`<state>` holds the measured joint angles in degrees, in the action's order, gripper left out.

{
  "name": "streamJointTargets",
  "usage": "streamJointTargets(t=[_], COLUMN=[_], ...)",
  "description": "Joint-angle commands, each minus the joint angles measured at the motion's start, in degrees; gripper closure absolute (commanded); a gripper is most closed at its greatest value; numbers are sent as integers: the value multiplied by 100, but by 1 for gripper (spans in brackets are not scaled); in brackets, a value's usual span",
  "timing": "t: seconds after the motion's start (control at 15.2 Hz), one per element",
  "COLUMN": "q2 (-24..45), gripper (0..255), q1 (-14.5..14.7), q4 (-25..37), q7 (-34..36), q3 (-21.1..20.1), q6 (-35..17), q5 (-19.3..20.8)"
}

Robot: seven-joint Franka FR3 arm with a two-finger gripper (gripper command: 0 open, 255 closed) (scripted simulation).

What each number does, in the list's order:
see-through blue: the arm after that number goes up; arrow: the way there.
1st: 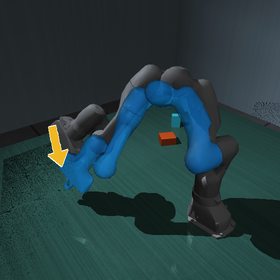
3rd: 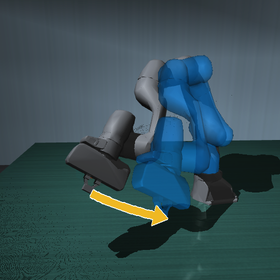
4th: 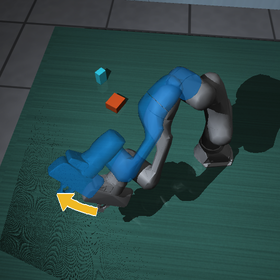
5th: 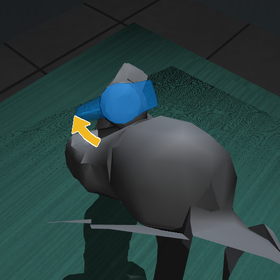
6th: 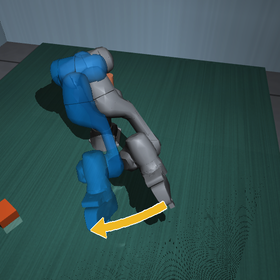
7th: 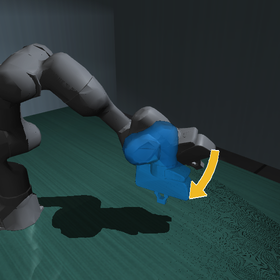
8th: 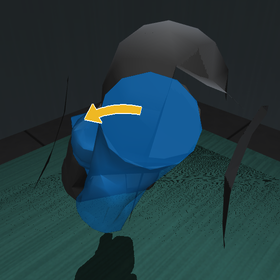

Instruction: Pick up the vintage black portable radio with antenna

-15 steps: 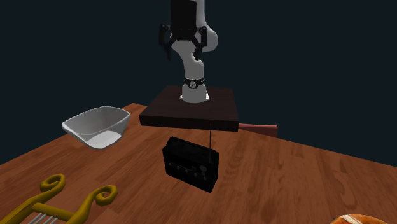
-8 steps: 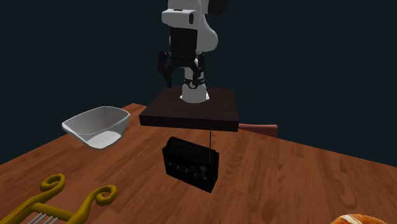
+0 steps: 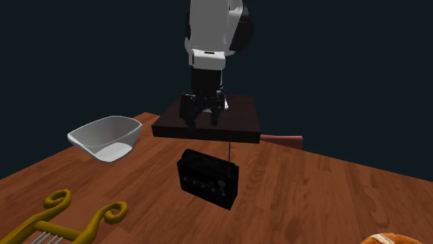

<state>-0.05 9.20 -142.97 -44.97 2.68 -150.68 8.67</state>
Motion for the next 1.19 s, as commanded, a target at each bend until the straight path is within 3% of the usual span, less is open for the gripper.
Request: streamJointTargets(t=[0.0,0.2,0.86,0.92,1.12], q2=[489,1167,1801,1804,1815], gripper=[0,0,0,255,255], q1=[29,48,109,108,109], q4=[229,556,629,628,640], q7=[-325,-742,-599,-599,-598], q3=[-27,-98,-7,-6,-6], q6=[-375,-873,-1447,-1450,-1450], q5=[61,193,383,384,383])
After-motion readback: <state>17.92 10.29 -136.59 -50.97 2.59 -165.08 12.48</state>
